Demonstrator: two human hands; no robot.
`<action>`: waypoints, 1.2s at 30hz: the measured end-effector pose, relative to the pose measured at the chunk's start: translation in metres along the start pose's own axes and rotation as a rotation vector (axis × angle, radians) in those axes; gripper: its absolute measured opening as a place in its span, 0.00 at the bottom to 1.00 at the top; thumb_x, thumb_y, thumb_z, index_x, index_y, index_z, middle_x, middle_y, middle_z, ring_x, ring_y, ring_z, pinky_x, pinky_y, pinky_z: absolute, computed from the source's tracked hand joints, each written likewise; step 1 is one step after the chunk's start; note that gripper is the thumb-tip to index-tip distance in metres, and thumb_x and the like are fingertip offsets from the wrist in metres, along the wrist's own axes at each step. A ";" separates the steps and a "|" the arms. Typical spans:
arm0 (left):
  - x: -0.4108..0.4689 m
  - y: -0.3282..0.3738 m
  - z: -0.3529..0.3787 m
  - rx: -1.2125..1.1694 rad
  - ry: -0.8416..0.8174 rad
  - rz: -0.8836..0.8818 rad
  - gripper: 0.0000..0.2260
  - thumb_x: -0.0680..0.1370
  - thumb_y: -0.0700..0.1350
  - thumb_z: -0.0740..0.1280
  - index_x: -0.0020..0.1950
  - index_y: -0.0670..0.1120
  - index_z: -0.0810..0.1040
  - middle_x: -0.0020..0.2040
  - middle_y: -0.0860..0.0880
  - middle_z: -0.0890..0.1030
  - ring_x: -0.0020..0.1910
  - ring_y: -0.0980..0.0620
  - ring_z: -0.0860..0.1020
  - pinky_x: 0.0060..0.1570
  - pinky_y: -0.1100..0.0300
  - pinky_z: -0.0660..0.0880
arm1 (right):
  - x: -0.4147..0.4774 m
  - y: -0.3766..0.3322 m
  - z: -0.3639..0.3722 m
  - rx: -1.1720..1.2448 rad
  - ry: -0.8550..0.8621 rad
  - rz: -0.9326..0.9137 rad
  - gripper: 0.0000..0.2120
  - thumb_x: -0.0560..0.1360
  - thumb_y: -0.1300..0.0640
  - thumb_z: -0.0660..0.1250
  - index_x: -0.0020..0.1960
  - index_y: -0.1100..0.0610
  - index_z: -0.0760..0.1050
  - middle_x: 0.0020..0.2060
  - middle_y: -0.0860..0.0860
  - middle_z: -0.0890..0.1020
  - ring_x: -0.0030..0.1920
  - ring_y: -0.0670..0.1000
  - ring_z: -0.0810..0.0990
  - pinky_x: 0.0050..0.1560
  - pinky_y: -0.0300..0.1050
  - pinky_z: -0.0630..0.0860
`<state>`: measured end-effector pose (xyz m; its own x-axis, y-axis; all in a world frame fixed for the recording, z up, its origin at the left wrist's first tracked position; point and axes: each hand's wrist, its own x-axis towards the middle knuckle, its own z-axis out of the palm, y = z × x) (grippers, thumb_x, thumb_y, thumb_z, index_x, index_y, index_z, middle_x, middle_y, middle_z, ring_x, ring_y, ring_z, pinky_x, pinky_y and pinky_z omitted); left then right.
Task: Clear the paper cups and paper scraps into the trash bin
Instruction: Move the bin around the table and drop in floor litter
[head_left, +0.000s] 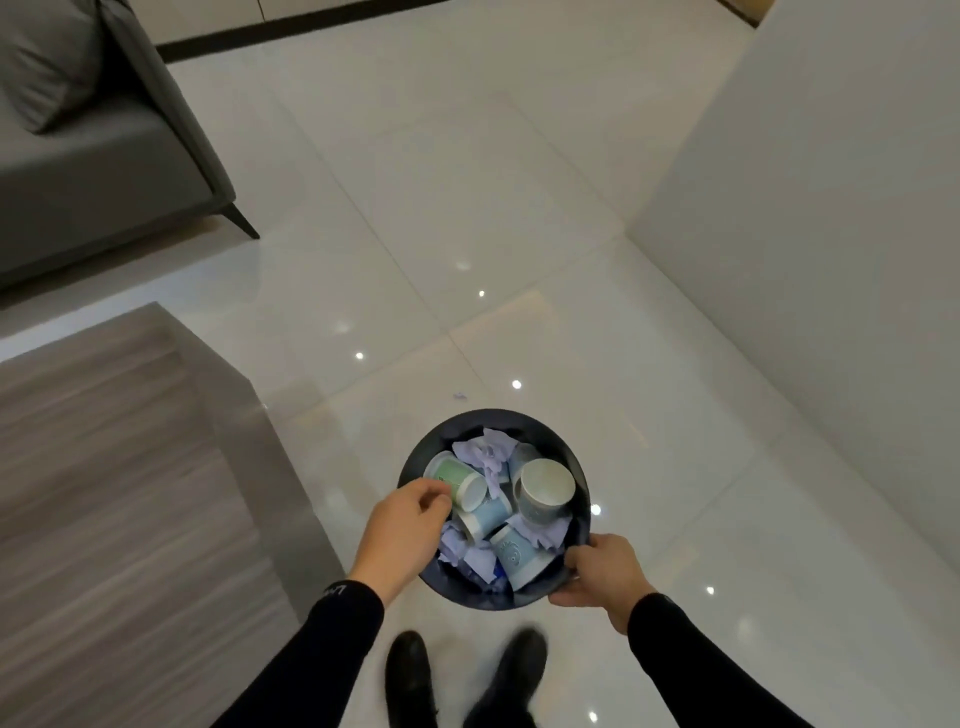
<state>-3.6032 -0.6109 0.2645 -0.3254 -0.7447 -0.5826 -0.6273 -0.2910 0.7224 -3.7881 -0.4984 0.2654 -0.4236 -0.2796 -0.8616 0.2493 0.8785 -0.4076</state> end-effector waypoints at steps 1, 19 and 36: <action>0.013 0.012 -0.005 -0.001 0.015 -0.005 0.06 0.76 0.45 0.62 0.48 0.54 0.78 0.45 0.51 0.82 0.45 0.52 0.80 0.43 0.63 0.70 | 0.010 -0.019 -0.001 -0.019 -0.019 0.000 0.08 0.74 0.69 0.61 0.39 0.60 0.72 0.33 0.55 0.79 0.20 0.46 0.80 0.26 0.40 0.78; 0.238 0.128 -0.101 -0.223 0.327 -0.226 0.06 0.76 0.45 0.62 0.48 0.54 0.78 0.44 0.51 0.82 0.47 0.52 0.80 0.44 0.62 0.72 | 0.170 -0.346 0.055 -0.640 -0.161 -0.189 0.19 0.71 0.50 0.69 0.57 0.61 0.79 0.54 0.53 0.82 0.60 0.50 0.79 0.51 0.30 0.73; 0.460 0.078 -0.152 -0.248 0.362 -0.460 0.11 0.78 0.46 0.59 0.57 0.48 0.77 0.51 0.47 0.82 0.50 0.49 0.78 0.49 0.61 0.70 | 0.396 -0.512 0.193 -0.644 -0.205 -0.032 0.09 0.75 0.55 0.66 0.51 0.60 0.79 0.49 0.58 0.82 0.55 0.56 0.81 0.47 0.39 0.77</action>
<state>-3.6940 -1.0676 0.1099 0.2253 -0.6537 -0.7225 -0.4497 -0.7276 0.5181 -3.9154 -1.1335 0.0739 -0.2328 -0.3215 -0.9179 -0.3563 0.9063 -0.2271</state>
